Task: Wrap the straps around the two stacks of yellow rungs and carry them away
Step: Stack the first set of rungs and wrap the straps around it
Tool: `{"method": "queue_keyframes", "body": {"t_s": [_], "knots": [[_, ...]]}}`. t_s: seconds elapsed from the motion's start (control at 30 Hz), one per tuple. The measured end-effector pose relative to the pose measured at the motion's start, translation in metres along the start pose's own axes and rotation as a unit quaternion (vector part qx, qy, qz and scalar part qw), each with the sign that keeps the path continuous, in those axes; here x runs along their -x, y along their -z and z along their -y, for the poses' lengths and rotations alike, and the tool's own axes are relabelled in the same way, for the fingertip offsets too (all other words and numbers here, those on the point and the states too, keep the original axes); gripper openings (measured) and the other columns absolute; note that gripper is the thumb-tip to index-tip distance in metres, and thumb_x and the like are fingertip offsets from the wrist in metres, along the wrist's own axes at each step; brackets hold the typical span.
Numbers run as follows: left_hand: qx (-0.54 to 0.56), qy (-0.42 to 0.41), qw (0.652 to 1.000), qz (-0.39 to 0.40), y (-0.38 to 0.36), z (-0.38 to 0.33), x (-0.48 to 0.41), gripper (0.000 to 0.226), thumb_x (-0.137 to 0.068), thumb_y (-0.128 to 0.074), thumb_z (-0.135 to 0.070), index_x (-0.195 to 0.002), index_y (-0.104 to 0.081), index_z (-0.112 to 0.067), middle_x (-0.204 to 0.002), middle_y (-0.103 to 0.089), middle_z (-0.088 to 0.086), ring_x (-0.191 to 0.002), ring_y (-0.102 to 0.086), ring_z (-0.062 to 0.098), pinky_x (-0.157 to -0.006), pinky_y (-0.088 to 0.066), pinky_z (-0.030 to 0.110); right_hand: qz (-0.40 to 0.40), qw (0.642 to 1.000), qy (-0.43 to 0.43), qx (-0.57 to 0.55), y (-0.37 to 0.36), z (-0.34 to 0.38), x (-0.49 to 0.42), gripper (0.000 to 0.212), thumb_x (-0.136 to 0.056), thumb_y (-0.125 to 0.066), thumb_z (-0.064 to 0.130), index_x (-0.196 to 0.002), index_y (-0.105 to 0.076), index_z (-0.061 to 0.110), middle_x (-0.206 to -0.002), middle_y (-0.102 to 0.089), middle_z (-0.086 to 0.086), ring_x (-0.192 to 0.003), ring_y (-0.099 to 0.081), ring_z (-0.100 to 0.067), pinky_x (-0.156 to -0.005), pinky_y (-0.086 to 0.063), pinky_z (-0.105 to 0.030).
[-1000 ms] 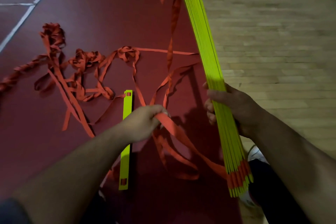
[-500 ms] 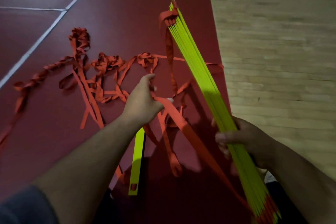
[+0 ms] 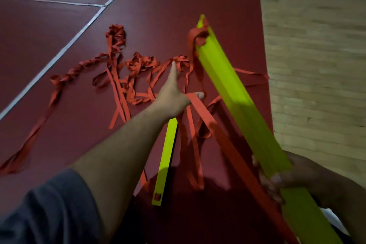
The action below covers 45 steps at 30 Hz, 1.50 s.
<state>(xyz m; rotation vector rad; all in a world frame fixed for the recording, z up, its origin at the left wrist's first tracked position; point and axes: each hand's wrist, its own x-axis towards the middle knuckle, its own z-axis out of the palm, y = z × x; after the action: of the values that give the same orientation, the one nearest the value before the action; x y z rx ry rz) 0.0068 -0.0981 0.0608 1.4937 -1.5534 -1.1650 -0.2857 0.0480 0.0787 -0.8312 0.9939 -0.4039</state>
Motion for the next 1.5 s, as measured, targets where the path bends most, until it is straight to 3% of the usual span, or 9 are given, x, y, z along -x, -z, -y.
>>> {"method": "queue_keyframes", "body": {"t_s": [0.07, 0.17, 0.73, 0.9, 1.0, 1.17, 1.23, 1.37, 1.5], "knots": [[-0.01, -0.039, 0.999, 0.0, -0.002, 0.0, -0.001, 0.097, -0.069, -0.086, -0.026, -0.15, -0.034, -0.011, -0.139, -0.057, 0.004, -0.132, -0.049, 0.01, -0.109, -0.043, 0.033, -0.011, 0.999, -0.002, 0.048, -0.004, -0.001, -0.001, 0.081, -0.045, -0.085, 0.021, -0.115, -0.053, -0.006, -0.073, -0.06, -0.022, -0.053, -0.057, -0.031, -0.051, -0.047, -0.032], [-0.064, -0.097, 0.993, 0.018, -0.01, 0.003, 0.0, 0.015, -0.077, -0.072, -0.016, -0.087, -0.065, -0.024, -0.081, -0.065, -0.008, -0.082, -0.065, 0.003, -0.079, -0.05, 0.029, -0.003, 0.995, 0.0, 0.096, -0.012, -0.002, -0.004, 0.069, -0.049, -0.081, 0.022, -0.11, -0.058, 0.0, -0.074, -0.061, -0.021, -0.056, -0.057, -0.029, -0.052, -0.047, -0.031], [0.025, 0.009, 0.995, 0.097, -0.008, 0.009, 0.029, 0.017, -0.105, -0.045, -0.007, -0.122, -0.045, -0.009, -0.069, -0.051, 0.0, -0.048, -0.05, -0.001, -0.051, -0.044, 0.017, -0.251, 0.956, 0.104, 0.113, 0.007, 0.004, -0.008, 0.056, -0.046, -0.082, 0.035, -0.096, -0.068, 0.014, -0.08, -0.066, -0.016, -0.065, -0.064, -0.026, -0.064, -0.05, -0.043], [-0.061, -0.046, 0.985, 0.156, -0.002, 0.011, 0.029, 0.052, -0.095, -0.059, -0.004, -0.132, -0.028, -0.023, -0.091, -0.05, 0.003, -0.064, -0.047, 0.0, -0.062, -0.043, 0.019, -0.292, 0.941, 0.084, 0.151, 0.01, 0.002, -0.012, 0.044, -0.054, -0.08, 0.029, -0.095, -0.068, 0.017, -0.073, -0.065, -0.004, -0.066, -0.063, -0.021, -0.062, -0.049, -0.039], [-0.06, -0.104, 0.987, 0.106, -0.003, 0.018, 0.03, 0.068, -0.09, -0.055, 0.01, -0.121, -0.023, -0.041, -0.097, -0.051, 0.003, -0.069, -0.047, 0.009, -0.068, -0.042, 0.034, -0.301, 0.941, 0.076, 0.134, 0.01, -0.001, -0.014, 0.045, -0.054, -0.08, 0.029, -0.096, -0.069, 0.018, -0.069, -0.065, 0.002, -0.066, -0.063, -0.018, -0.061, -0.048, -0.035], [-0.071, -0.189, 0.978, 0.054, 0.009, 0.013, 0.022, 0.03, -0.08, -0.053, -0.012, -0.096, -0.056, -0.037, -0.093, -0.061, -0.014, -0.081, -0.054, -0.004, -0.078, -0.041, 0.014, -0.327, 0.933, 0.084, 0.125, 0.016, 0.005, -0.009, 0.041, -0.054, -0.08, 0.027, -0.09, -0.067, 0.013, -0.065, -0.062, 0.004, -0.062, -0.062, -0.015, -0.059, -0.047, -0.032], [-0.079, -0.175, 0.978, 0.087, 0.01, 0.01, 0.024, 0.013, -0.078, -0.053, -0.032, -0.082, -0.064, -0.034, -0.091, -0.064, -0.01, -0.087, -0.058, -0.004, -0.082, -0.04, 0.012, -0.329, 0.931, 0.09, 0.13, 0.016, 0.006, -0.007, 0.04, -0.054, -0.08, 0.027, -0.089, -0.067, 0.012, -0.063, -0.062, 0.005, -0.061, -0.061, -0.014, -0.058, -0.046, -0.031], [-0.113, -0.117, 0.976, 0.148, 0.003, 0.006, 0.032, 0.032, -0.075, -0.044, -0.056, -0.083, -0.064, -0.032, -0.086, -0.055, -0.001, -0.081, -0.052, -0.012, -0.079, -0.035, 0.006, -0.334, 0.928, 0.108, 0.124, 0.015, 0.005, -0.008, 0.026, -0.071, -0.084, 0.011, -0.091, -0.068, 0.013, -0.066, -0.064, 0.005, -0.061, -0.063, -0.012, -0.058, -0.047, -0.03], [-0.13, -0.063, 0.974, 0.174, 0.002, 0.015, 0.035, 0.034, -0.096, -0.058, -0.041, -0.071, -0.068, -0.021, -0.071, -0.063, 0.003, -0.069, -0.061, 0.01, -0.074, -0.047, 0.031, -0.349, 0.926, 0.137, 0.05, 0.017, 0.012, -0.007, 0.015, -0.079, -0.072, 0.0, -0.085, -0.065, 0.012, -0.056, -0.063, 0.004, -0.05, -0.06, -0.011, -0.051, -0.045, -0.025]]}}
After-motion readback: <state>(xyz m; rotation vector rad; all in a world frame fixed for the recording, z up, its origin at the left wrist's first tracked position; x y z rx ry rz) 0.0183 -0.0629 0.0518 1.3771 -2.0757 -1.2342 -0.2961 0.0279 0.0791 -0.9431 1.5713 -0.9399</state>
